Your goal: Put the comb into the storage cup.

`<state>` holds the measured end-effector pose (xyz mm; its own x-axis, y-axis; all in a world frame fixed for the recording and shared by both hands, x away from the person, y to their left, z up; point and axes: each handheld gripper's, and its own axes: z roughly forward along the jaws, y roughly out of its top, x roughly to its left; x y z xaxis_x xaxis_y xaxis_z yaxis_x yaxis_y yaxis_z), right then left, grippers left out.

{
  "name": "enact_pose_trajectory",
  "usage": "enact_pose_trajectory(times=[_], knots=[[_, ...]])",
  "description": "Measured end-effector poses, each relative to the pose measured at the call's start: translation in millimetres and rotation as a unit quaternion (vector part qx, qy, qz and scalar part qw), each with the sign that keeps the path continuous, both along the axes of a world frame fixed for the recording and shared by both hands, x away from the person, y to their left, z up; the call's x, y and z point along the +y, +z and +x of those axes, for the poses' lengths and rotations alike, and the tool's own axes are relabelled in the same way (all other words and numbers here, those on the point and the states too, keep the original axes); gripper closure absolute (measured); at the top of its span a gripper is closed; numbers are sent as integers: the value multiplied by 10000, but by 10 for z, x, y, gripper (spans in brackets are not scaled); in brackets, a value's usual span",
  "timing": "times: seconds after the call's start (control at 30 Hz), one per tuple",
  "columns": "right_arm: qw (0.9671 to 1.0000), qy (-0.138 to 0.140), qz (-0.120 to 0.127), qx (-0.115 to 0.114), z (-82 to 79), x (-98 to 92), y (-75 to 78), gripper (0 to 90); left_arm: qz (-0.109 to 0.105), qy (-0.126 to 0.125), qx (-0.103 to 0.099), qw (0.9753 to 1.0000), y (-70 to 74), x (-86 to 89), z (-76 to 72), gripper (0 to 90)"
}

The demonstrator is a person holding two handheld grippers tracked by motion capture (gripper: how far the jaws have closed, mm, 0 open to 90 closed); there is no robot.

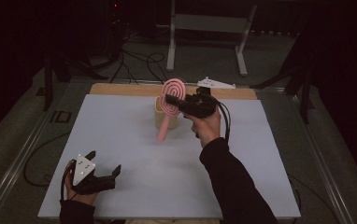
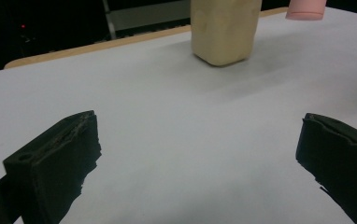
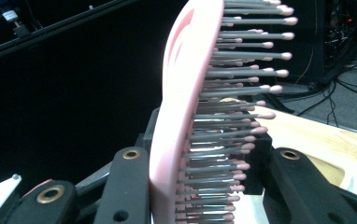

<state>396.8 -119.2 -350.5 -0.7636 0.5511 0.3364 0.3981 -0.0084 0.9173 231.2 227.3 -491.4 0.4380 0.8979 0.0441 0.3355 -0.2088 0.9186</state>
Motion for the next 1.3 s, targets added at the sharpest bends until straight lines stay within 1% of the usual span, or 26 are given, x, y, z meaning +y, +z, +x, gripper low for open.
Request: enact_pose_trajectory(times=[0.23,0.3,0.33,0.4,0.47,0.63,0.77,1.13,1.3], knots=[[9998,-138,124,-43,40,-10,69,638,-109,65,24,9999,-5,19,33,3],[9998,-168,121,-63,49,-3,87,638,-160,66,13,9999,-6,27,43,3],[9998,-188,104,-63,50,3,98,638,-162,68,19,9998,-6,31,45,3],[9997,-216,13,-131,56,17,115,638,-178,94,3,9998,-6,34,44,3],[9996,-221,4,-154,66,28,125,638,-196,113,-9,9997,-2,37,43,3],[9995,-259,-27,-187,96,41,131,638,-160,108,24,9998,-9,32,34,3],[9993,-334,38,-141,121,15,117,638,-163,92,65,9998,-12,24,42,3],[9984,-527,136,-155,181,-33,99,638,-142,56,69,9999,-24,-12,44,3],[9974,-673,191,-157,220,-67,98,638,-116,33,68,9999,-26,-18,43,3]])
